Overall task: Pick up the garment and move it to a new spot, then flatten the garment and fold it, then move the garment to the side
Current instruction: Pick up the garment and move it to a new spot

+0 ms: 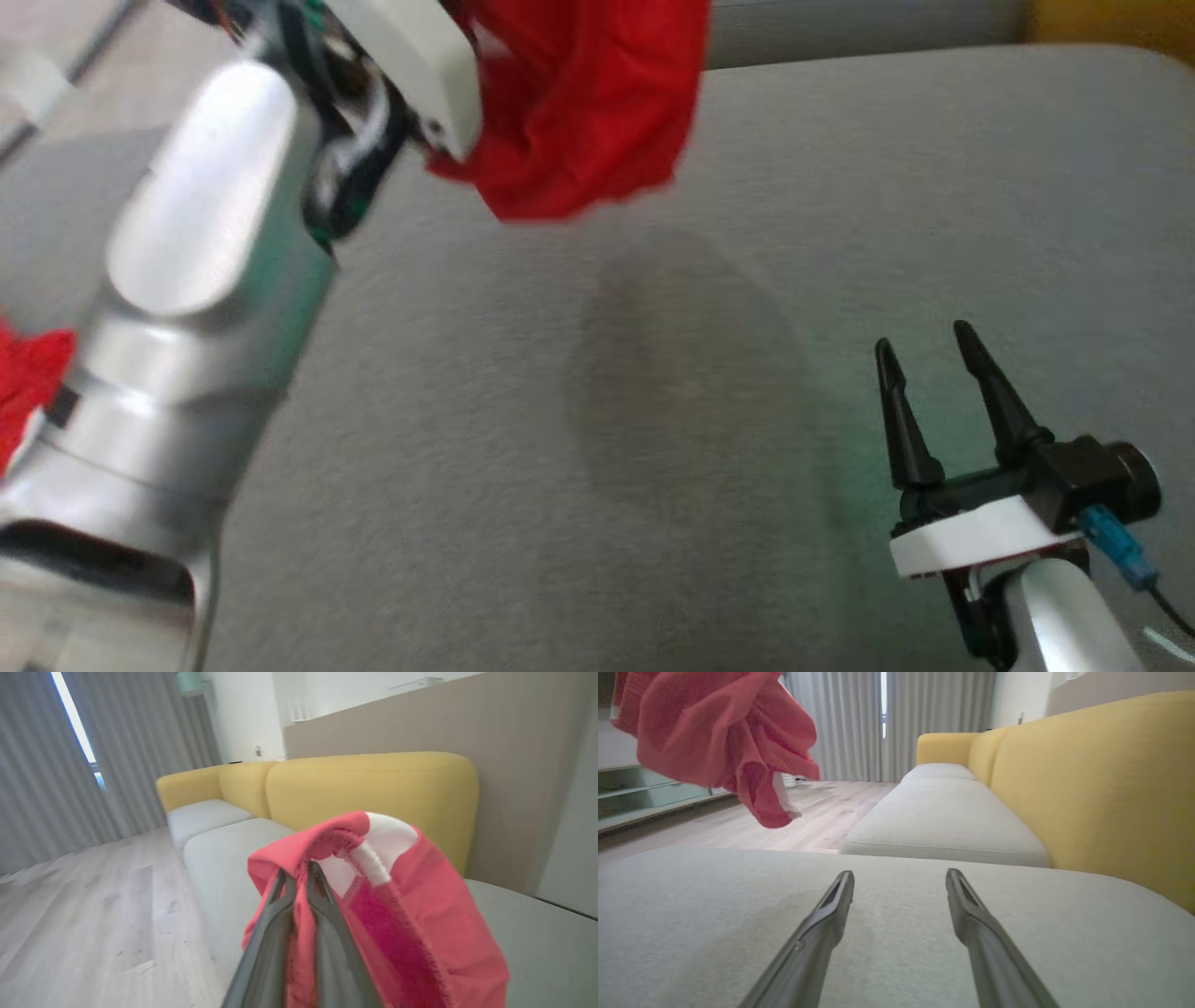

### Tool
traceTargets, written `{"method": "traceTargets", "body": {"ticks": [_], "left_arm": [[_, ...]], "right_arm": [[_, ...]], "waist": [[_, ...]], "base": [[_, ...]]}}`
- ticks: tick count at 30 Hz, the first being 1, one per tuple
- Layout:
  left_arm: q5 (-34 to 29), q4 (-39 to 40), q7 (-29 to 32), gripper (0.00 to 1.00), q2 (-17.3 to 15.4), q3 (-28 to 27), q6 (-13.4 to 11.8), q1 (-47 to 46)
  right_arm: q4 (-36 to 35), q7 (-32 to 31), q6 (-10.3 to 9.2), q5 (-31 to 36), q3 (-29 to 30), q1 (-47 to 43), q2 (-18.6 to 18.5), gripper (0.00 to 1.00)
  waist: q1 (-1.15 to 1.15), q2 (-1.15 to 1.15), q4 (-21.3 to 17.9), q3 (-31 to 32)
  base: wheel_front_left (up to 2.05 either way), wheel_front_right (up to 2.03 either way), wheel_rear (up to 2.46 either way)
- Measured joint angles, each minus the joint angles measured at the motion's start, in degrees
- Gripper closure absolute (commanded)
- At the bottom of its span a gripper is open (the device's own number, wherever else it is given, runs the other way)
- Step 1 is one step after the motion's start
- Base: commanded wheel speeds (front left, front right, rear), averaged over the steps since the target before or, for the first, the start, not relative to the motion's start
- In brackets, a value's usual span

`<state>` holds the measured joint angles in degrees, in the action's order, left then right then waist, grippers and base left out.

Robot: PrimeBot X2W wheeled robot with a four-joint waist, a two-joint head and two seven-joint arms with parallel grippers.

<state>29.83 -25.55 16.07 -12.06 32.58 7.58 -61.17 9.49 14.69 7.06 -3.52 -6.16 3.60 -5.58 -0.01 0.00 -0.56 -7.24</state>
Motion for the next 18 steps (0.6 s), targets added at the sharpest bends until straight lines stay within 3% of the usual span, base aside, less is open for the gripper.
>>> {"method": "traceTargets", "body": {"ticks": [9,18], "left_arm": [[2.3,-0.4,-2.6,1.0,1.6,9.3,0.0,10.2],[2.5,-8.3,-11.7,1.0,3.5,17.4,0.0,19.4]], "right_arm": [[-1.0,0.0,0.0,-0.2,0.0,-0.2,1.2,0.0],[-1.3,0.0,0.0,-1.1,0.7,0.5,2.2,0.0]], "waist": [[0.0,0.0,-11.7,-0.1],[0.02,0.0,-15.8,-2.9]], "base": [[0.0,0.0,0.0],[0.0,0.0,0.0]]}}
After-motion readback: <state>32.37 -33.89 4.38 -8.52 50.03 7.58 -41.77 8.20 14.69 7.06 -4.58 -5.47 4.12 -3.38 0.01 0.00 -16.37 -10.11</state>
